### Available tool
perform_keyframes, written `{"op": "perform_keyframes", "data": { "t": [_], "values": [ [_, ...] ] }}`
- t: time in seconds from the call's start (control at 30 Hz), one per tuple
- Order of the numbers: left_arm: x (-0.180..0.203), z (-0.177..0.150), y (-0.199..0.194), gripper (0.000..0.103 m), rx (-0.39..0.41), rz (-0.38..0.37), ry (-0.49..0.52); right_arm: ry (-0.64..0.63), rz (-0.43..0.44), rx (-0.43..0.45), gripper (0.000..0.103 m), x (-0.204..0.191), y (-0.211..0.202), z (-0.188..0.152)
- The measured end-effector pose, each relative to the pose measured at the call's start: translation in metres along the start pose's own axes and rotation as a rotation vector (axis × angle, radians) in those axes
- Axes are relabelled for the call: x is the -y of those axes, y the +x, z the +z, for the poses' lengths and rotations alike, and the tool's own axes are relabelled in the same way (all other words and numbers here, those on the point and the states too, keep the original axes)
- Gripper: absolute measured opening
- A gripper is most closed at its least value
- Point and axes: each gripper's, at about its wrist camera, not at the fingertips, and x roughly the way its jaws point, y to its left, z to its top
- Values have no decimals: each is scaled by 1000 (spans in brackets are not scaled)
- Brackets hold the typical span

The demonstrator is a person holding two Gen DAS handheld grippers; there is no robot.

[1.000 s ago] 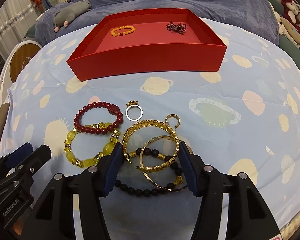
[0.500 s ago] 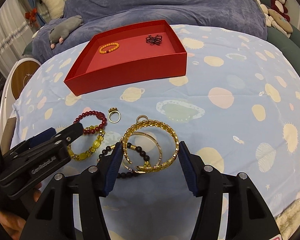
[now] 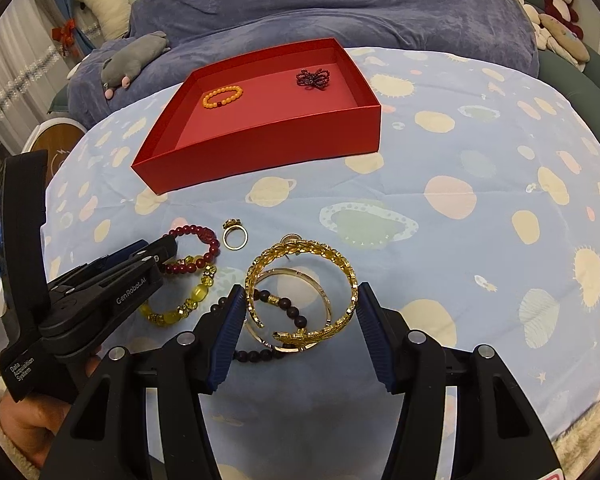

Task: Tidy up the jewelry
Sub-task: 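Grasp the dark red bead bracelet with the left tool while the right tool grasps the gold beaded bangle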

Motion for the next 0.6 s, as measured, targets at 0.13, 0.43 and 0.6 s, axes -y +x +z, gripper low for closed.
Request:
{"op": "perform_keyframes", "data": {
  "t": [0.13,0.43,0.6],
  "values": [
    [0,1,0,11,-4,-7,10,-1,2,-3,54,-1,0,-1],
    [-1,0,-25,7,3,-59,-27,-3,14,21,54,-2,-16,-4],
    [4,0,-53,7,28,-99,-33,-3,23,43,54,-3,-30,-6]
  ]
}}
